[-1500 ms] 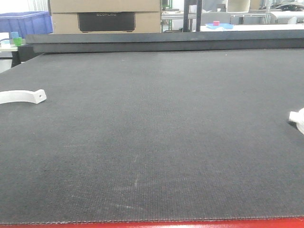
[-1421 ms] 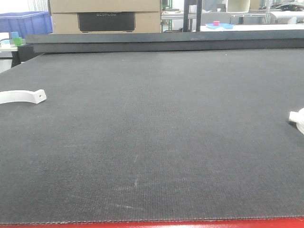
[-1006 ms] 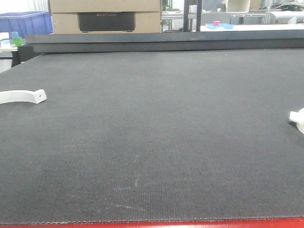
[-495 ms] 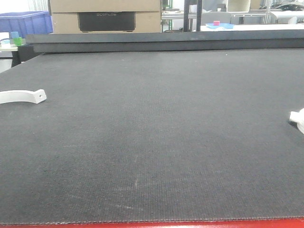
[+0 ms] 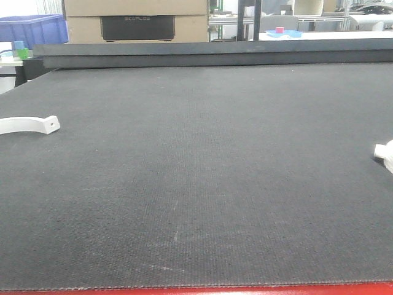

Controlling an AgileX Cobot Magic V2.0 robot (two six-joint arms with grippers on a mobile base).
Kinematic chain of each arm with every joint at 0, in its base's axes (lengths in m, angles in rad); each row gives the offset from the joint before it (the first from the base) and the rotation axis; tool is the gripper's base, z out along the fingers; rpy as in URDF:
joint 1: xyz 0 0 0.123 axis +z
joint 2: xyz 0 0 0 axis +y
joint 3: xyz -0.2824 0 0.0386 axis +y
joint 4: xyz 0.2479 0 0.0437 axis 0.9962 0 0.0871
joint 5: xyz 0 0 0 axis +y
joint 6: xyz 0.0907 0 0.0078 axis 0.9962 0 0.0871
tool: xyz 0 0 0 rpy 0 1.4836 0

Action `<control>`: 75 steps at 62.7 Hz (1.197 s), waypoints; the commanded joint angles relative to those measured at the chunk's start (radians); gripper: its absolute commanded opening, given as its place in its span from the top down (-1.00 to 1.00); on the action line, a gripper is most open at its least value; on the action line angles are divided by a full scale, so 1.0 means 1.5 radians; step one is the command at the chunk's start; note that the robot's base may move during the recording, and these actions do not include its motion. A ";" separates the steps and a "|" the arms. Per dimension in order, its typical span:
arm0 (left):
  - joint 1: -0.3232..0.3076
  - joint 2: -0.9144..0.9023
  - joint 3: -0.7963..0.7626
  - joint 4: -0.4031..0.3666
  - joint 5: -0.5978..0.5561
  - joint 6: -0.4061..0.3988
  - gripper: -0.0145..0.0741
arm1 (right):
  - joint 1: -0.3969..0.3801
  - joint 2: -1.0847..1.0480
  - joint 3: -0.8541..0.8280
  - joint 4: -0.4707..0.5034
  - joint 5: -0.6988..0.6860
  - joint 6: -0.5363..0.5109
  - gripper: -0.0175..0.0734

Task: Grab PVC pipe and place in blue bin
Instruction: 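Lower both grippers toward the two white curved pipe pieces, then position left and right grippers around the ends of each pipe piece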

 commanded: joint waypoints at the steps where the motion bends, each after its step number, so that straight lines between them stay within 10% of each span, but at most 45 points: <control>1: 0.003 -0.003 -0.002 -0.004 -0.054 -0.007 0.92 | -0.002 0.026 -0.023 -0.004 0.029 0.000 0.99; 42: 0.003 0.214 -0.282 -0.033 0.268 -0.013 0.92 | 0.027 0.346 -0.174 0.006 0.167 0.000 0.99; 75: 0.003 0.428 -0.390 -0.047 0.211 -0.013 0.92 | 0.031 0.429 -0.218 0.040 0.106 0.000 0.99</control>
